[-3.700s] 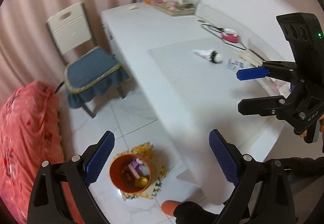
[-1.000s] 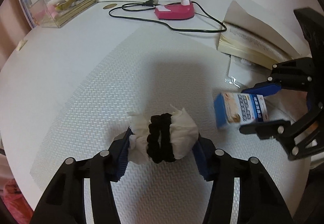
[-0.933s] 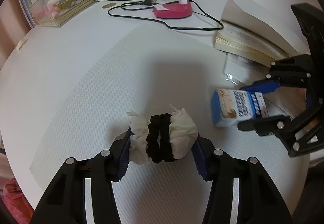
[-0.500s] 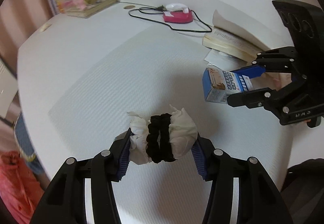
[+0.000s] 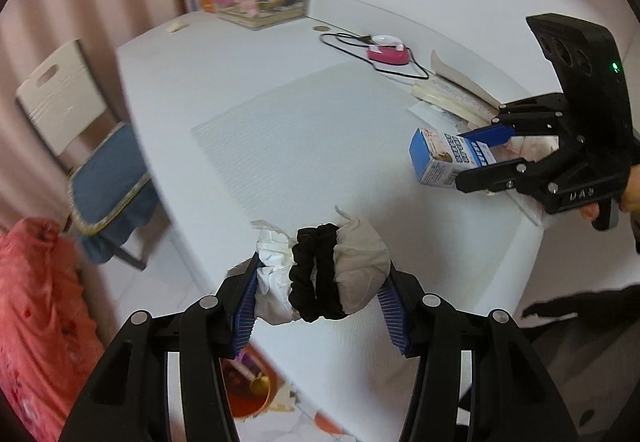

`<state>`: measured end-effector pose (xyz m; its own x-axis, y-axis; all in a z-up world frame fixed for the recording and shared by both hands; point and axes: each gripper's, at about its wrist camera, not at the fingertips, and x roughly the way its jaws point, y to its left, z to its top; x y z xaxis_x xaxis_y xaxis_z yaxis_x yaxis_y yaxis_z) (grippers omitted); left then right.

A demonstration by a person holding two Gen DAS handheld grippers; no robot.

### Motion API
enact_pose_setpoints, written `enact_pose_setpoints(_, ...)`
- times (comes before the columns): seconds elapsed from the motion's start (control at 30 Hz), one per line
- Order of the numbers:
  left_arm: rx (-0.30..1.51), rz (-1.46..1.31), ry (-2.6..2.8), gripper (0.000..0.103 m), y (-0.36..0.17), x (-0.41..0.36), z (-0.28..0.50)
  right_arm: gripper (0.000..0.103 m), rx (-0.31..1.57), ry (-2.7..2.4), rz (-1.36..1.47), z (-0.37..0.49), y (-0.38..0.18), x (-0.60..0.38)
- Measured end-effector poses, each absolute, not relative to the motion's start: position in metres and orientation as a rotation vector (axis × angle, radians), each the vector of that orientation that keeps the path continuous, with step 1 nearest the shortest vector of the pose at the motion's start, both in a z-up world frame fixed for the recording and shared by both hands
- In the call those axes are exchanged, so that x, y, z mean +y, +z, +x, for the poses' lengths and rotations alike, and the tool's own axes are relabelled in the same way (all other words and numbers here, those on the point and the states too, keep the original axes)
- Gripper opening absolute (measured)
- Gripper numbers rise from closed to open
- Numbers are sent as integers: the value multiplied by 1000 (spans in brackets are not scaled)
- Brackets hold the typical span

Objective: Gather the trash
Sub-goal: 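Carry the tissue bundle and blue-white box with both tools over the orange bin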

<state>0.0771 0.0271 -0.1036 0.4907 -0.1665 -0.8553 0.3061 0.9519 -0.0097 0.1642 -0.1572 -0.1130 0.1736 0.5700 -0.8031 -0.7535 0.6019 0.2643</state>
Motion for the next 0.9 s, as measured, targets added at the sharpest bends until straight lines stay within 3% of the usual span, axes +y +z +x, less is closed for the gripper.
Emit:
enact_pose_setpoints(0.43,997,28,-52,55,-86,96,-22,45,953,1202,-332,99,-78,-48)
enact_pose_setpoints(0.9,1029,-113,94,55,-116,192,-62,45,946,1370,-421,45,-83,106)
